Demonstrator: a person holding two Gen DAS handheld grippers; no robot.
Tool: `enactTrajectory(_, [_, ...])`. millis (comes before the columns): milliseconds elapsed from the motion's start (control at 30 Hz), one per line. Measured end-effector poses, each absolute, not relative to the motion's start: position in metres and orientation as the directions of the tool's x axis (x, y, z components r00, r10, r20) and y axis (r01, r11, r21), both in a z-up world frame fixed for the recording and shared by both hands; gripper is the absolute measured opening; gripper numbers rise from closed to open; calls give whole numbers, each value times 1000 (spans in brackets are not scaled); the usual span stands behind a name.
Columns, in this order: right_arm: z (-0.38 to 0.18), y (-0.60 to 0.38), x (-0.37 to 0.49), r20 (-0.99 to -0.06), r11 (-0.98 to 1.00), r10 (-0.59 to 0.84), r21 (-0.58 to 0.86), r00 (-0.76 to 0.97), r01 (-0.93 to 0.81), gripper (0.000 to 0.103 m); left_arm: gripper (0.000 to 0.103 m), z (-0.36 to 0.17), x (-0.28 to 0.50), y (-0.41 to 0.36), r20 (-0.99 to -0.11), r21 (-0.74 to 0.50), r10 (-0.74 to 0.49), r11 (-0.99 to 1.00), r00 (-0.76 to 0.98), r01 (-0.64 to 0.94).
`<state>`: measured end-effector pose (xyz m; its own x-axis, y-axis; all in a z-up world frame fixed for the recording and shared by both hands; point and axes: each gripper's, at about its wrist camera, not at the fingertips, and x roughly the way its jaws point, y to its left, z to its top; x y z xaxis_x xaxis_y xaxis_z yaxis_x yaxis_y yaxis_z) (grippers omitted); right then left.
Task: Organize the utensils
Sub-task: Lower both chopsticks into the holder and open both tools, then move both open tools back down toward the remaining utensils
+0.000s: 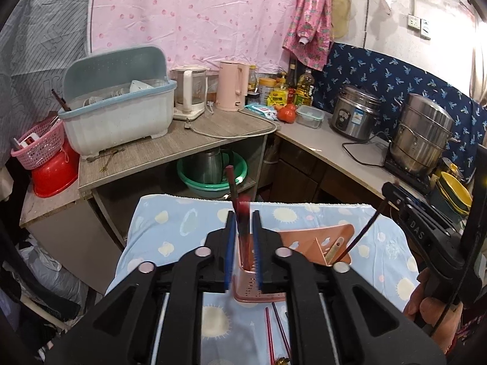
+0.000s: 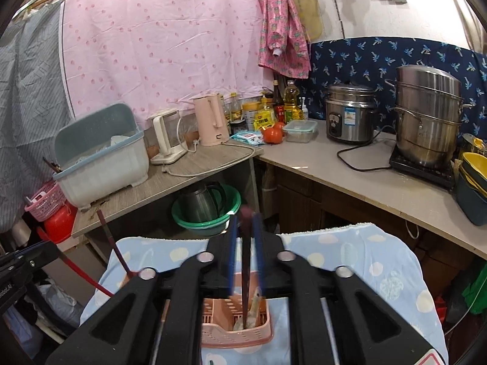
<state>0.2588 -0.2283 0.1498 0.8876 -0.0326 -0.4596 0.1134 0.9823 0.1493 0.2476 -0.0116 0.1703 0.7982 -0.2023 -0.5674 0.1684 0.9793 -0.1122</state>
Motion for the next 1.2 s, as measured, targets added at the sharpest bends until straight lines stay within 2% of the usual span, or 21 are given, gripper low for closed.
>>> enactTrajectory(33, [151,-229,255,-450,981,-38,153,892,118,45,34,171,247,-12,-564,-108,-196,981,802,163])
enactTrajectory(67, [153,-230,251,-435,980,-43,158,899,123,51,38,171,246,-11,-556,-104,-189,982,809,158])
enactTrajectory(567, [171,-231,196,-407,979,-25,173,913,104,52,41,177,217,-19,-554,-98,-199,980,809,174])
enactTrajectory(1067, [149,-226,140,-443,975,-3,197,896,100,52,41,160,174,-22,-587,-131,-236,972,775,197])
enactTrajectory(1200, [143,-224,136,-461,975,-14,191,888,115,52,52,147,168,-23,-610,-179,-233,972,757,155])
